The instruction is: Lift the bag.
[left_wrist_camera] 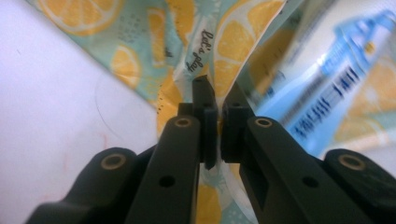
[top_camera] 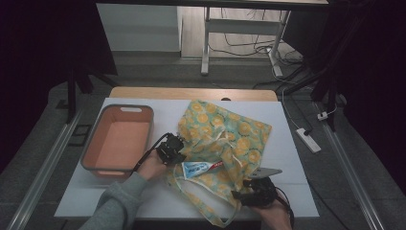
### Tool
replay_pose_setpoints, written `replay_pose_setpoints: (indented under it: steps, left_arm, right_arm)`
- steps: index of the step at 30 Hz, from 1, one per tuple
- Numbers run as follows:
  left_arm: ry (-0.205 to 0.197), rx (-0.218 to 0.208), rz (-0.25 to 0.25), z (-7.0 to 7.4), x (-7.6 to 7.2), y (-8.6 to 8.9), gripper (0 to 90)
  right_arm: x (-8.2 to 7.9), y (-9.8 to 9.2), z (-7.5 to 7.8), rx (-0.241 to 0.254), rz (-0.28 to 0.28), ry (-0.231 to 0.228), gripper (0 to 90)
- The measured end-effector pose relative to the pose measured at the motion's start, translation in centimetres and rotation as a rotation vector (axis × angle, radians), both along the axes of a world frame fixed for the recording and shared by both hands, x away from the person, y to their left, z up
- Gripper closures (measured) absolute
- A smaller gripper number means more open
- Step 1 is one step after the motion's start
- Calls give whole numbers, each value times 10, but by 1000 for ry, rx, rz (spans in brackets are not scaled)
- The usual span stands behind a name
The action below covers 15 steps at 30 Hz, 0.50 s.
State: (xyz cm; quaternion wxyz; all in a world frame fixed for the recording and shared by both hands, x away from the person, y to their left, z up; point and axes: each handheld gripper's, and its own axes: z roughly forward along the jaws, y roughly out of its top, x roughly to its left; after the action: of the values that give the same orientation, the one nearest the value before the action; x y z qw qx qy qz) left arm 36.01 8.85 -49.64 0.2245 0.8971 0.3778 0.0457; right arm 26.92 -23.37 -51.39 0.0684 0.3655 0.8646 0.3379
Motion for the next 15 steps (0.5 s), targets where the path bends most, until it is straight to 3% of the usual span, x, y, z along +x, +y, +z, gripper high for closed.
replay_pose_setpoints:
  steps: [1,2,3,4,7,8,11,14,15]
  left_arm:
    - [-1,-5,-3,2,-2,3,873]
    - [-3,-13,-5,4,-4,6,874]
    - [3,-34,-9,7,-7,9,875]
    - [6,-54,-19,11,-10,13,876]
    - [-17,-116,-34,31,-22,23,878]
    - [-29,-143,-39,40,-26,28,878]
    - [-44,-277,-59,65,-37,45,879]
    - [-106,-363,-48,90,-47,63,881]
    - [-130,-393,-43,99,-50,69,881]
  right_arm:
    - [-1,2,-3,-16,15,0,513]
    - [-2,4,-2,-37,10,-23,622]
    - [-2,5,0,-53,15,-18,776]
    - [-3,6,1,-50,38,-1,847]
    - [-7,5,17,-54,63,-43,885]
    - [-8,3,28,-28,60,-71,886]
    - [-11,-9,67,74,41,-179,888]
    - [-8,-22,111,142,12,-310,889]
    - [-6,-26,121,161,4,-334,889]
